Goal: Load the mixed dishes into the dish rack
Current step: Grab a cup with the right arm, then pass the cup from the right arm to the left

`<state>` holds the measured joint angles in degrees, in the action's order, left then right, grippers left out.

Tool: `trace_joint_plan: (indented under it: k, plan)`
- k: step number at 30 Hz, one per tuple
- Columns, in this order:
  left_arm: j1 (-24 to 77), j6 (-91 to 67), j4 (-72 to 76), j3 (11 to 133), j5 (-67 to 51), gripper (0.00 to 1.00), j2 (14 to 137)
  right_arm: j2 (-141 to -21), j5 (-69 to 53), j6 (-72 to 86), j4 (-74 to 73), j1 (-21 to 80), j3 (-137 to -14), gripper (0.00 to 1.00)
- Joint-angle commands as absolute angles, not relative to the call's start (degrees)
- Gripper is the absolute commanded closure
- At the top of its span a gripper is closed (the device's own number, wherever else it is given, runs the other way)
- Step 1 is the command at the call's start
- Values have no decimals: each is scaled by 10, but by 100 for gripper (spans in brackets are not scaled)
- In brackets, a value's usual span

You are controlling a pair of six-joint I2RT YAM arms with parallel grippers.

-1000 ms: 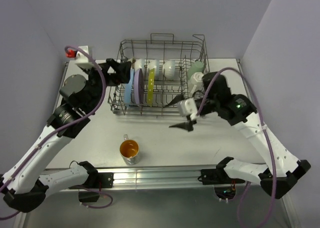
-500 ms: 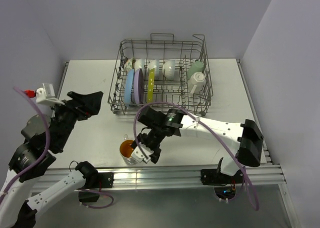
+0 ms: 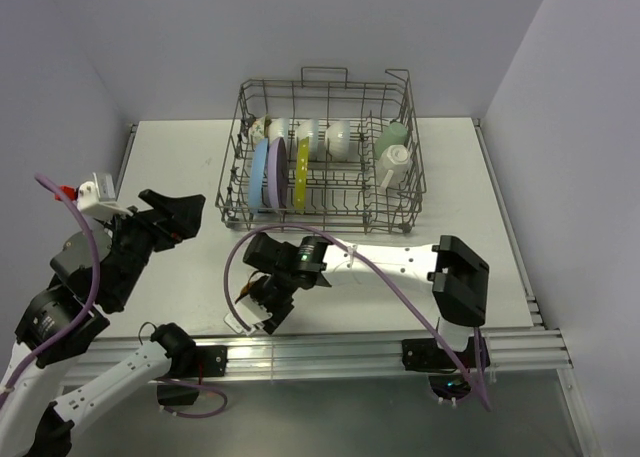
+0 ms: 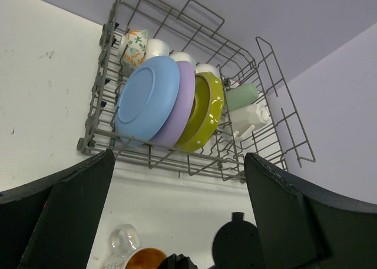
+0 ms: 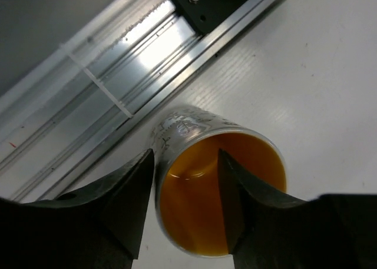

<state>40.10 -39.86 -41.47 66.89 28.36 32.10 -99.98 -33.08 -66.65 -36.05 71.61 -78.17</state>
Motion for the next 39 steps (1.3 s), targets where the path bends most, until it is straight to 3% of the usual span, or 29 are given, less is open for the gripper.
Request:
trace_joint_plan:
  k: [1, 11, 18, 26, 30, 39]
  plan:
    - [399, -395, -407, 677, 294, 1, 314, -1024, -296, -649, -352, 718, -807, 48]
    - [399, -404, -407, 661, 309, 1, 287, -1022, -254, -625, -357, 728, -773, 71]
    - [399, -408, -397, 654, 312, 1, 287, -1020, -243, -574, -368, 722, -780, 100]
    - [399, -380, -282, 600, 278, 1, 272, -962, -464, -341, -352, 588, -822, 100]
    - [399, -380, -181, 559, 273, 1, 268, -890, -585, -198, -258, 492, -792, 100]
    - [399, -570, -129, 625, 359, 1, 370, -759, -635, 93, 0, 411, -740, 100]
